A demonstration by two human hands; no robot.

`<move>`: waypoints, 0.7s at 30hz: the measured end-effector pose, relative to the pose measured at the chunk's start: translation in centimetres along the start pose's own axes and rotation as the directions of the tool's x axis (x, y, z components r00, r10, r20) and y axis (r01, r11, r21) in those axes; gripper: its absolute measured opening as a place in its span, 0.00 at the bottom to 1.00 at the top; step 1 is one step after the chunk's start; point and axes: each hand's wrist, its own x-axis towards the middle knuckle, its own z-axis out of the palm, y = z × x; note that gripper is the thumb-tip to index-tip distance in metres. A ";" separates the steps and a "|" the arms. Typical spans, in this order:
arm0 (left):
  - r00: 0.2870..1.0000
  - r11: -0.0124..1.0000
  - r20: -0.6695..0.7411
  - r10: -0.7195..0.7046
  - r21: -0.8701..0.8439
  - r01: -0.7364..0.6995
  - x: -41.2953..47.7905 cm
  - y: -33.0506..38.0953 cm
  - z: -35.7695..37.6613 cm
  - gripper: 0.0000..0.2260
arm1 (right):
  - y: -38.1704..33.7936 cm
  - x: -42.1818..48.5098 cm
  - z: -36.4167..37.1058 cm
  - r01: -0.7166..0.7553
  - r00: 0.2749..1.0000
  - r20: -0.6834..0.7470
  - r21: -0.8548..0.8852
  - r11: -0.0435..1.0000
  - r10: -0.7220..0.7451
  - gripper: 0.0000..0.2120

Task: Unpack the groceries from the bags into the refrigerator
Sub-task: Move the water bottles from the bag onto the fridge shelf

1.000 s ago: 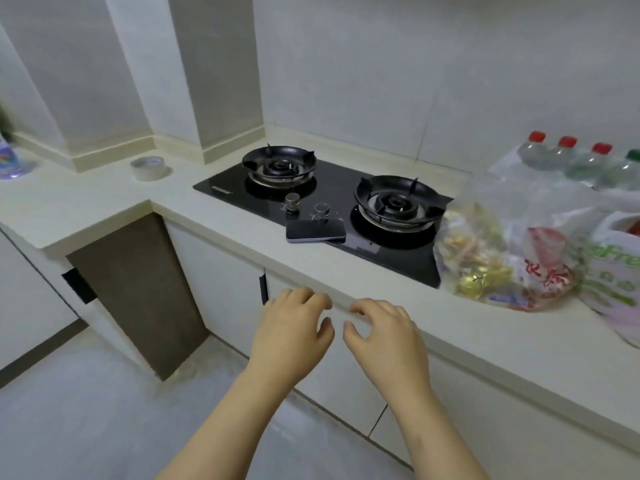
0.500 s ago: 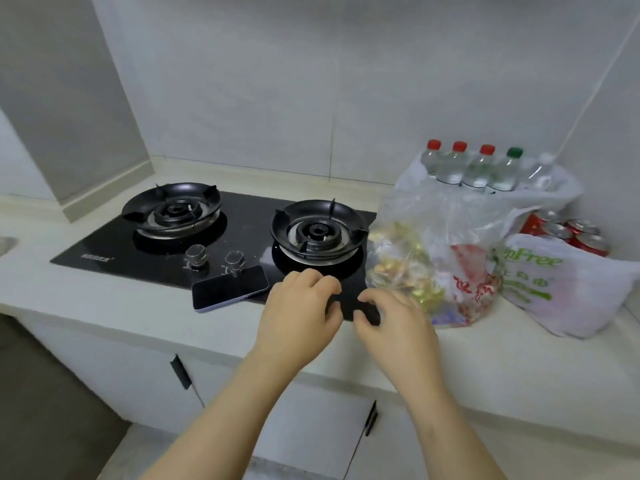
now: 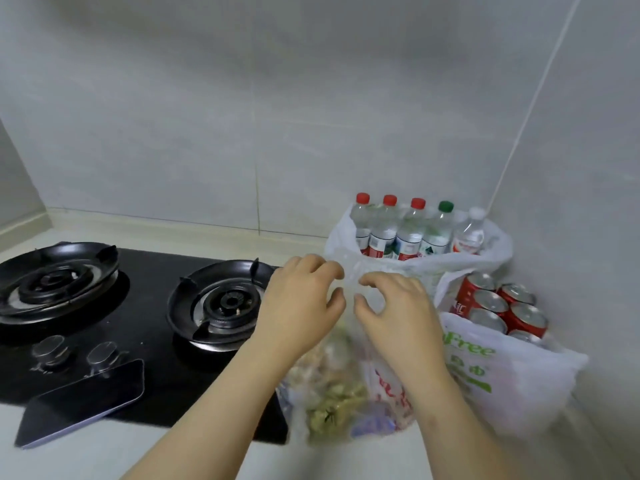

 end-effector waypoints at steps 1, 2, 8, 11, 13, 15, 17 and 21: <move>1.000 1.000 -0.011 -0.002 0.002 0.002 1.0 0.5 0.6 0.14 | 0.8 0.9 -0.2 0.009 1.000 -0.010 -0.005 1.000 -0.009 0.13; 1.000 1.000 -0.017 -0.007 0.006 0.008 2.0 0.9 1.3 0.12 | 1.6 1.8 -0.4 0.014 1.000 -0.025 -0.006 1.000 -0.014 0.13; 1.000 1.000 -0.014 -0.020 -0.004 0.020 6.3 2.1 5.0 0.08 | 5.5 5.9 -0.3 0.023 1.000 0.006 -0.021 1.000 -0.023 0.14; 1.000 1.000 -0.010 0.003 0.019 -0.003 8.2 2.0 6.5 0.14 | 6.6 7.7 -0.1 0.044 0.998 0.036 -0.032 0.999 -0.043 0.13; 1.000 1.000 -0.009 0.005 0.007 -0.005 9.6 2.0 7.4 0.16 | 7.1 9.0 0.1 0.042 0.998 0.045 -0.040 0.998 -0.040 0.12; 1.000 1.000 0.014 -0.021 -0.007 0.021 11.0 2.0 8.2 0.17 | 7.7 10.7 0.5 0.024 0.999 0.038 -0.039 0.999 -0.022 0.11; 0.997 0.999 0.057 -0.051 -0.011 0.052 12.4 1.6 9.1 0.15 | 8.2 12.5 1.1 -0.005 0.999 0.050 -0.019 1.000 0.006 0.12; 0.991 0.997 0.108 -0.074 0.005 0.074 15.2 0.4 11.4 0.12 | 9.3 16.1 2.4 -0.036 0.996 0.079 -0.007 0.999 0.037 0.13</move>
